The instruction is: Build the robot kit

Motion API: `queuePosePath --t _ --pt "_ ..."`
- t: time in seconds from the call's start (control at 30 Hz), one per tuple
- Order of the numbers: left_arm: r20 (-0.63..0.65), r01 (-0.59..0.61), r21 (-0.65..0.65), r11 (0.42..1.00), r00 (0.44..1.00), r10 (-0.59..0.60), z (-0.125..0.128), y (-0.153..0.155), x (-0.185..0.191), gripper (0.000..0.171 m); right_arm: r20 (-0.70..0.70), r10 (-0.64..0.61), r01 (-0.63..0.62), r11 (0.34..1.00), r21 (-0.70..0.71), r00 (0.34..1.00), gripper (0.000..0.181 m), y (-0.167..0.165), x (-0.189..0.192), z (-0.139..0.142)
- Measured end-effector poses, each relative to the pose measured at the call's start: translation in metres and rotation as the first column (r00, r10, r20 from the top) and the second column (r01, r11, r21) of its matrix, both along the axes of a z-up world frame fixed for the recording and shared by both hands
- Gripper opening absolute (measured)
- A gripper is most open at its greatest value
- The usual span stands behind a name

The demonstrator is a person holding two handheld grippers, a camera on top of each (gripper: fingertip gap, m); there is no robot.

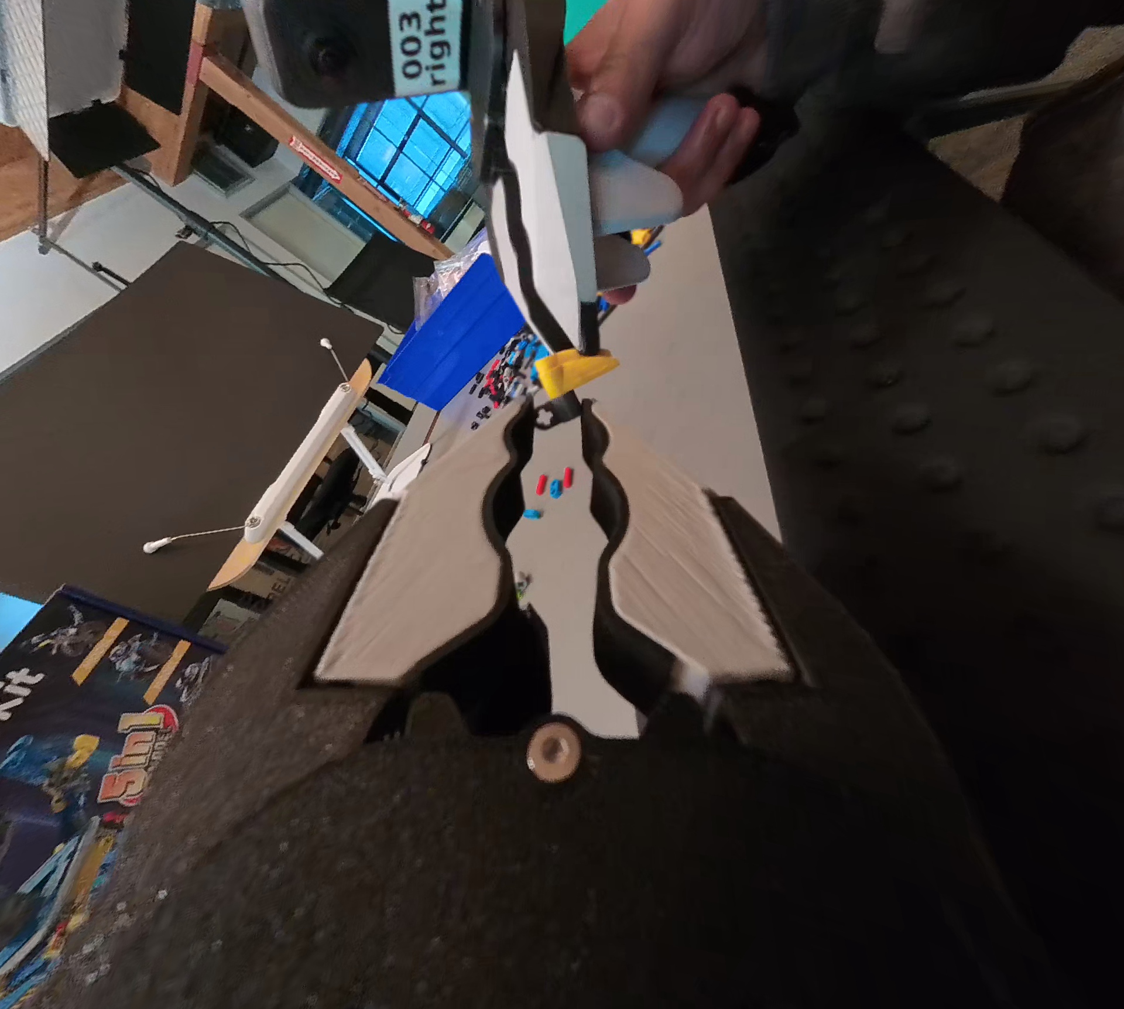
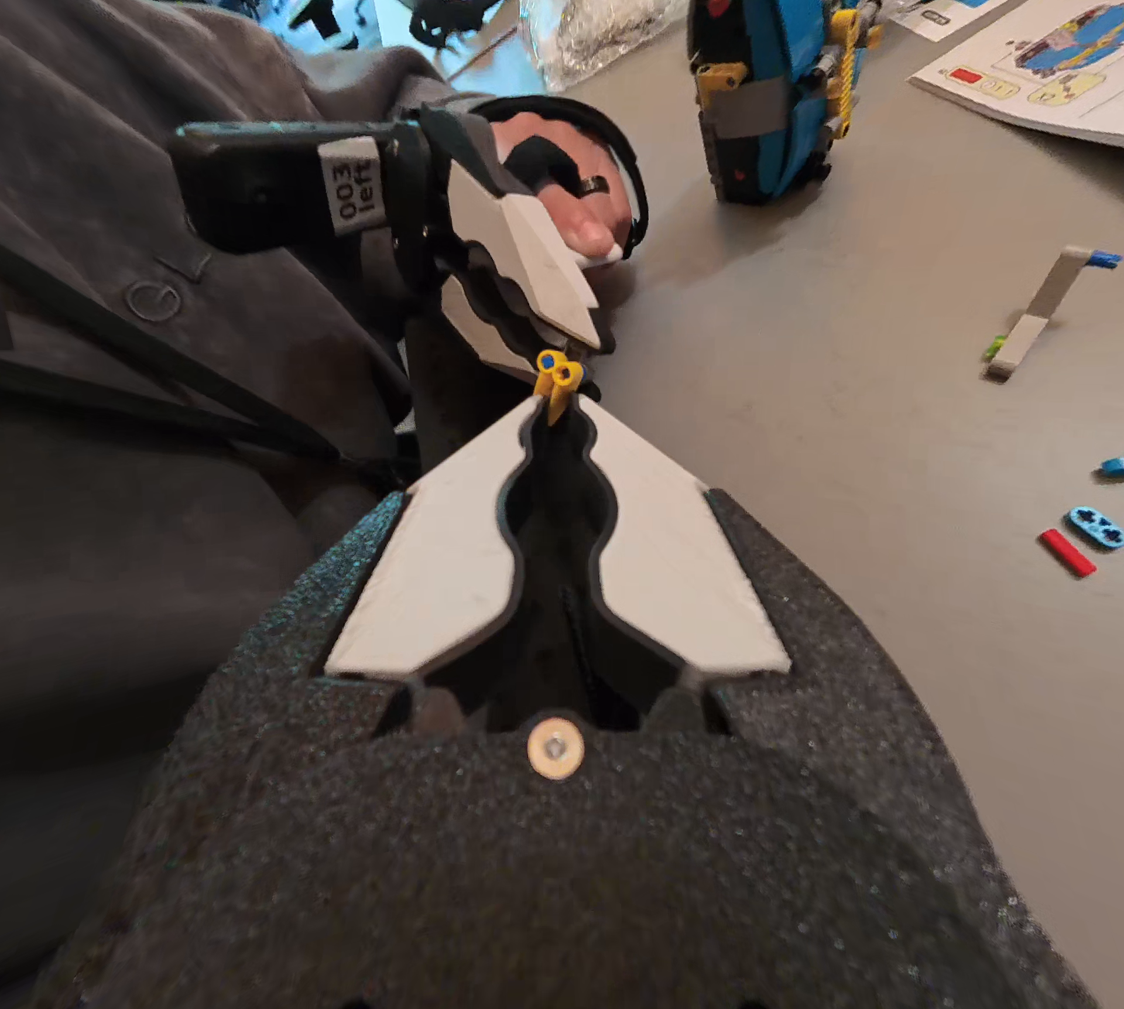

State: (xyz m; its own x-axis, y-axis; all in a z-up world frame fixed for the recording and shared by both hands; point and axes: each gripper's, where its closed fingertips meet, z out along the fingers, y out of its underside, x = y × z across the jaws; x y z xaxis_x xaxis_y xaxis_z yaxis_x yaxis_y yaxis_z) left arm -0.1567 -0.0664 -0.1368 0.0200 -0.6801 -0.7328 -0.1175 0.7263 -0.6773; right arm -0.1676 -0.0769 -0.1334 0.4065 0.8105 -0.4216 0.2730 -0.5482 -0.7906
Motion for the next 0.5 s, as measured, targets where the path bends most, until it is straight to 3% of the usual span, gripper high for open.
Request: queuePosePath --t 0.13,0.23,0.3,0.37,0.5 --pt "0.013 -0.002 0.010 1.000 1.000 0.002 0.002 0.000 0.000 0.014 0.012 -0.004 0.004 1.000 0.013 1.000 0.006 0.000 0.000 0.002" --pt "0.068 0.000 0.036 0.999 0.998 -0.003 0.011 -0.001 -0.003 0.014 -0.119 -0.013 0.009 0.999 -0.036 0.993 0.010 0.003 0.004 0.013" --pt "0.111 0.013 0.060 0.998 0.994 -0.020 0.019 -0.005 -0.006 0.014 -0.259 -0.055 0.023 0.992 -0.123 0.964 0.028 0.010 0.010 0.020" --pt "0.137 0.025 0.075 0.997 0.990 -0.036 0.023 -0.008 -0.007 0.014 -0.430 -0.043 -0.092 0.953 -0.288 0.902 0.043 0.003 0.003 0.025" --pt "0.150 0.045 0.106 0.993 0.987 -0.061 0.024 -0.014 -0.009 0.014 -0.616 -0.019 -0.298 0.864 -0.407 0.787 0.038 -0.010 -0.019 0.029"
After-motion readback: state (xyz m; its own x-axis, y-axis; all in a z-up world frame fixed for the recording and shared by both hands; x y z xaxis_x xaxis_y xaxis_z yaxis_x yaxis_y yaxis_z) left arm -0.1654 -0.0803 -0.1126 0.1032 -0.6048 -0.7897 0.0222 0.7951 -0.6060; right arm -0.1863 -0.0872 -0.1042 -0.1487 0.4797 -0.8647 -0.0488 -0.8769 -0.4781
